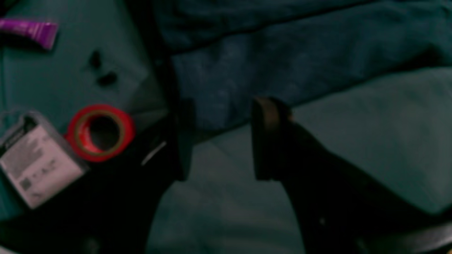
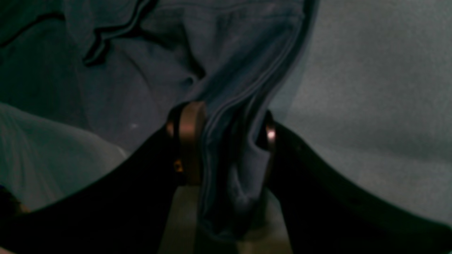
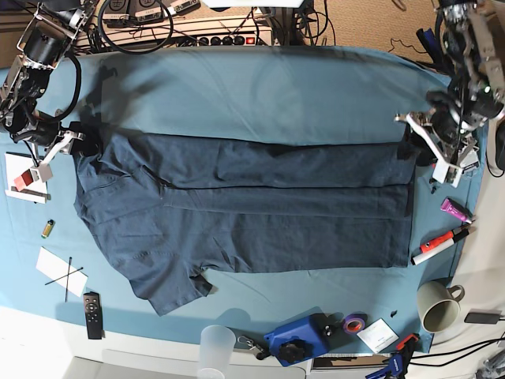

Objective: Fold the T-shirt properly
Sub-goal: 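Grasp the folded edge at each side with both grippers, then pull the folded edge back toward the robot with both grippers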

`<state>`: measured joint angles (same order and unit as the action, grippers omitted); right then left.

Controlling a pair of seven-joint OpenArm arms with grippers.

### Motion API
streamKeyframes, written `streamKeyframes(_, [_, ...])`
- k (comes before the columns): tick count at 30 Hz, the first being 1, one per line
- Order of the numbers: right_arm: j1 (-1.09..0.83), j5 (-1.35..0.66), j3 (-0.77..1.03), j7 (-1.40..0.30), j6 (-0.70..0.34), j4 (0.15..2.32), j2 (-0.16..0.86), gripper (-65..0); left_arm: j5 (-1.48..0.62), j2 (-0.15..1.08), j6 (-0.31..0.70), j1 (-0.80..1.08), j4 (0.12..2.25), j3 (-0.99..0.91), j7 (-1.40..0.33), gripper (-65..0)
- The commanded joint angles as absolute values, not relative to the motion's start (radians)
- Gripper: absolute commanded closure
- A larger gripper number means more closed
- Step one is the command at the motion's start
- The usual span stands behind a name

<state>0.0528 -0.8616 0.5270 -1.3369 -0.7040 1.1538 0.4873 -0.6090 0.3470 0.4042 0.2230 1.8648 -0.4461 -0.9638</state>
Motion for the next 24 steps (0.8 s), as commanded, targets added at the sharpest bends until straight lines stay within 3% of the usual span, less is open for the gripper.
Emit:
streamKeyframes(1, [0.044,-0.785,0.519,-1.396,-0.691,1.150,0.494,-21.7,-0.611,0.363,0.403,0.195,1.849,-0.448,-0.943,-27.3])
streamKeyframes(5, [0.045,-0.785,0.519,-1.396,-0.691,1.150,0.493,-21.7,-0.606,0.363,0.382,0.115,1.692,-0.448,-0.973,-27.3])
streamKeyframes(10, [0.045,-0.785,0.519,-1.396,-0.691,1.150,0.493,-21.7,-0.741,0.363,0.435,0.031,1.520,-0.448,-1.079,-27.3])
streamKeyframes(13, [0.045,-0.785,0.519,-1.396,-0.692,1.150,0.493,-21.5,-0.742,0.363,0.403,0.004,1.456,-0.448,-1.089,-27.2])
streamKeyframes(15, [0.045,-0.785,0.519,-1.396,-0.692,1.150,0.493,-15.7,-0.742,0.363,0.401,-0.001,1.437,-0.448,-1.091,-23.2])
streamKeyframes(18, [0.045,-0.785,0.519,-1.396,-0.698,1.150,0.493,0.0,-0.754,0.363,0.400,0.000,1.437,-0.448,-1.094,-7.6])
streamKeyframes(19, [0.045,-0.785,0.519,-1.396,-0.698,1.150,0.493,0.0,-0.761,0.363,0.401,0.000,1.437,-0.448,-1.101,-1.4])
streamKeyframes(20, [0.045,-0.785,0.519,-1.396,-0.698,1.150,0.493,0.0,-0.768,0.363,0.401,-0.001,1.437,-0.448,-1.112,0.0])
streamKeyframes(24, [0.044,-0.785,0.519,-1.396,-0.698,1.162,0.494,0.0,-0.772,0.364,0.401,0.000,1.438,-0.448,-1.169,0.0])
